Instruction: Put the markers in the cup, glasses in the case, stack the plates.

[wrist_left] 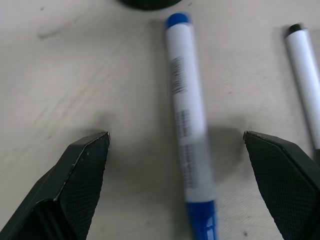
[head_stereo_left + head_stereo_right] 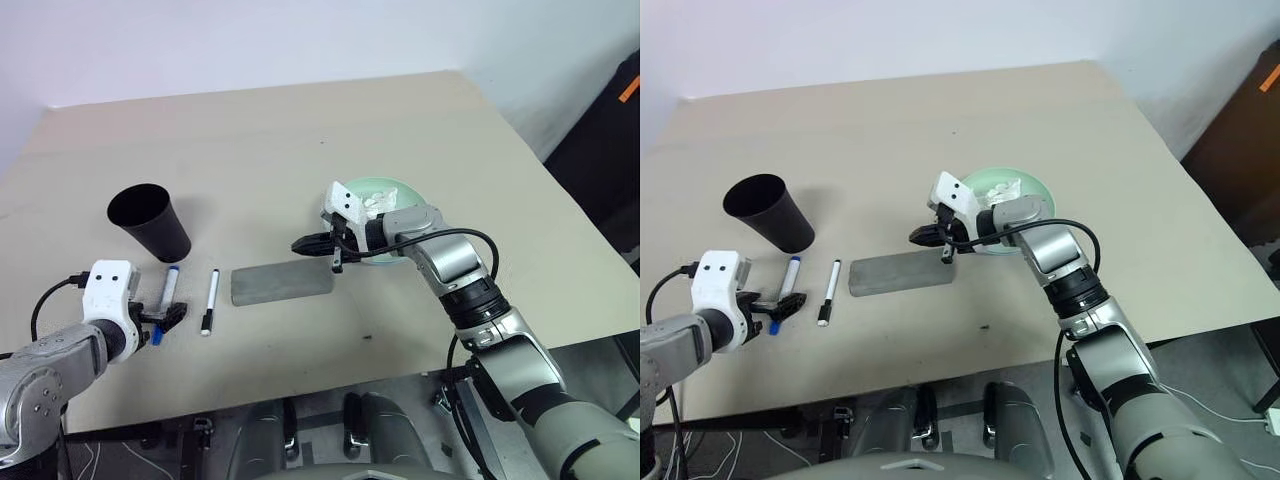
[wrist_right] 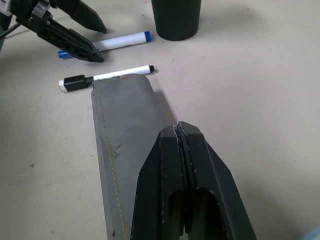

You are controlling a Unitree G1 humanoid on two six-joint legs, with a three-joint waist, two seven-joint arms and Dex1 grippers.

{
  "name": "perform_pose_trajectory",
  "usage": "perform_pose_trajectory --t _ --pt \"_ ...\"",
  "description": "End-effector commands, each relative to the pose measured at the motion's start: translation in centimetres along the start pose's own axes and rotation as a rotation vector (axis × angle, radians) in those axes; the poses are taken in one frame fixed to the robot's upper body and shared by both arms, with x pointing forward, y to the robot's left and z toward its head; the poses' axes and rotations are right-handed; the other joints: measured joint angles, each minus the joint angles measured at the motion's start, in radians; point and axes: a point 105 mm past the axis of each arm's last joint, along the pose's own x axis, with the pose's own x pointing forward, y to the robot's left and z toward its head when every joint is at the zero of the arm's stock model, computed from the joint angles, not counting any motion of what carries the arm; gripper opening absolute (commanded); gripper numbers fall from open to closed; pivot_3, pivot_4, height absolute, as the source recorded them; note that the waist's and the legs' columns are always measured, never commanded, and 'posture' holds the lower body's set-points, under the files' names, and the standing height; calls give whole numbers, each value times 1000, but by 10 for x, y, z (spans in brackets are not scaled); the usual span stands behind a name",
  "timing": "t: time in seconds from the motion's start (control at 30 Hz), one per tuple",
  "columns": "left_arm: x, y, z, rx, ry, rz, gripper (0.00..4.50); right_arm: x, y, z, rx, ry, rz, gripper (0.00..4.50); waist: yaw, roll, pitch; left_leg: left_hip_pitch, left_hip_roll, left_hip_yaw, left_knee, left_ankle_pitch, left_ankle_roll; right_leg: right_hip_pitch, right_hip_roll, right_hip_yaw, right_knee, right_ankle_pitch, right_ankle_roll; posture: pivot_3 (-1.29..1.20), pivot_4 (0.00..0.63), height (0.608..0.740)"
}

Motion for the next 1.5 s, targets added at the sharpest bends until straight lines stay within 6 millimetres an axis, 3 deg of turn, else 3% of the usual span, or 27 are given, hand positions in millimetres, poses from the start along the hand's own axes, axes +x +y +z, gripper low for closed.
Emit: perform_pose_trajectory --t 0.03,0.3,0.47,0.7,0.73,0.97,1.13,1.27,1.5 --pt "-4 14 2 -10 21 80 4500 -3 1 11 -41 -31 -11 40 0 0 0 0 0 0 0 0 0 0 0 0 1 0 0 0 150 740" --pt "-1 9 6 -7 41 76 4500 -4 -2 9 -32 -32 -35 40 1 0 0 1 0 0 0 1 -2 -1 0 1 4 0 -1 0 150 740" --pt "-3 12 8 -9 42 82 2955 -5 -5 7 -27 -29 -48 0 0 -1 0 1 0 0 0 1 -2 -2 0 2 4 0 -1 0 150 740" --pt "-4 21 11 -22 34 129 432 -6 -7 4 -18 -24 -59 0 2 -1 0 1 0 0 0 2 -2 -2 0 2 4 0 -1 0 150 740" --pt "-5 22 11 -27 34 133 247 -6 -7 3 -17 -23 -61 0 2 -1 0 1 0 0 0 2 -2 -2 0 2 4 0 -1 0 150 740" --pt "-9 40 12 -49 15 210 247 -9 -10 4 -17 -32 -68 0 0 -1 0 1 0 0 0 2 -2 -2 0 2 4 0 -1 0 150 740" --pt "-18 72 33 -58 -117 356 247 -15 -5 19 -27 -118 -24 0 2 -3 1 1 0 0 0 2 -2 -2 0 2 4 0 -1 0 150 740" --pt "-30 100 60 -38 -312 463 247 -26 2 44 -35 -269 13 0 2 -3 1 0 0 0 0 1 -2 -3 -1 2 3 0 -1 0 150 740" --pt "-46 144 73 55 -480 618 247 -34 9 60 -15 -368 44 0 1 -4 1 0 0 0 -2 1 -2 -4 -2 3 3 0 -2 0 150 740"
